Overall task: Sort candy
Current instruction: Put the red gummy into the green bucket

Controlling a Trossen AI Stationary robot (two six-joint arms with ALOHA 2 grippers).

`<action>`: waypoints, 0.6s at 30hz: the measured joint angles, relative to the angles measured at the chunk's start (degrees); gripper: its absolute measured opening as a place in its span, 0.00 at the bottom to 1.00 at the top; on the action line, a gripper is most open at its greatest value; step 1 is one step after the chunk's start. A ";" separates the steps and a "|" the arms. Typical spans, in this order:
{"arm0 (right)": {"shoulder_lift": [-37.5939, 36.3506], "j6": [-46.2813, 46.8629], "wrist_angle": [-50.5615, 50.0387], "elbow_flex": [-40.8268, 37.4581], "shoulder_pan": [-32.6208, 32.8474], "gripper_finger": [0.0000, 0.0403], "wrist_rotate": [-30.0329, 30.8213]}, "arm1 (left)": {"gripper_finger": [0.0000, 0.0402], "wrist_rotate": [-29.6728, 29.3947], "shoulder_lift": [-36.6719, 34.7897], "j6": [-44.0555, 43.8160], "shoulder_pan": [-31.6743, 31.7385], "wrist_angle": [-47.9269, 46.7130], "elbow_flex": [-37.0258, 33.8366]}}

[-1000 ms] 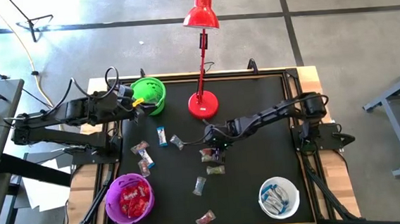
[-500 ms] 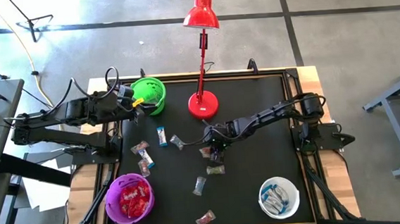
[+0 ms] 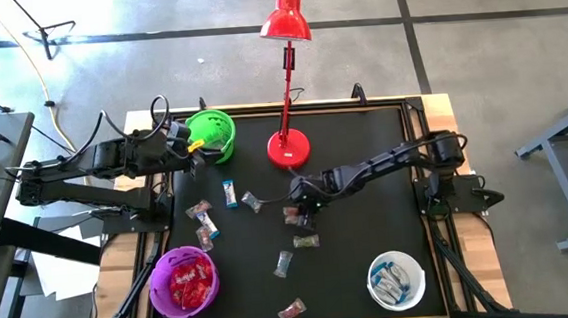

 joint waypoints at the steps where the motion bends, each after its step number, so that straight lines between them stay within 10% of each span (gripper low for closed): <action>1: -0.60 0.69 0.32 -0.01 0.00 0.03 -0.01 | 0.19 0.00 0.00 0.00 0.00 0.03 0.00; 18: -17.41 2.41 11.89 0.01 -0.04 0.01 13.26 | 0.19 5.60 4.41 0.11 -2.08 2.64 -0.02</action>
